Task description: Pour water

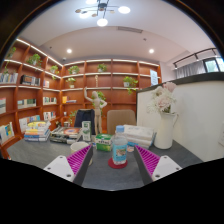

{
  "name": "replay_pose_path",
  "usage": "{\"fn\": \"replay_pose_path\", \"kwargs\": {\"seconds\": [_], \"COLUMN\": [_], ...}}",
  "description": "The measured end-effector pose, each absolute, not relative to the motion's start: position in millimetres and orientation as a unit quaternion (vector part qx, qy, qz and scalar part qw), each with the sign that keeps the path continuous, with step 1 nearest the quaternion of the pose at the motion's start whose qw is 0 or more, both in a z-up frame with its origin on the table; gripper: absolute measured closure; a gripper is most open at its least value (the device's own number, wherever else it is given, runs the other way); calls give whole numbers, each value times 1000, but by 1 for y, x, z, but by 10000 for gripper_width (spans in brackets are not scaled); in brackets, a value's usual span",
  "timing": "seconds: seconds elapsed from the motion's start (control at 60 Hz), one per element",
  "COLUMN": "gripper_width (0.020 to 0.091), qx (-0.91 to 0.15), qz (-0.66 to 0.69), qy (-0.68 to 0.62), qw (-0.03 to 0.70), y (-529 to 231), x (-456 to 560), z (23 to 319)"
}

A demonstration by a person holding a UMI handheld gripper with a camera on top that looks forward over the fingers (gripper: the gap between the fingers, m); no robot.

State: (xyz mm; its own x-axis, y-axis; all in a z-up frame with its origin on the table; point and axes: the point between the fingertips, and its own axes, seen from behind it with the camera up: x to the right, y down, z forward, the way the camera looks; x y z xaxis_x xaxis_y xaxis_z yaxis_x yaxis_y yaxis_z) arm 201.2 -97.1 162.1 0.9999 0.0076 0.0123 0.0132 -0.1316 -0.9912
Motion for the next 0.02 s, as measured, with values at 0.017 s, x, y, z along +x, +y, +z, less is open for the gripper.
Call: {"fn": "replay_pose_path", "kwargs": {"seconds": [0.017], "gripper_width": [267], "qx": [-753], "qz": [-1], "qy": [-7], "qw": [658], "y": [-97], "x": [202], "z": [162]}}
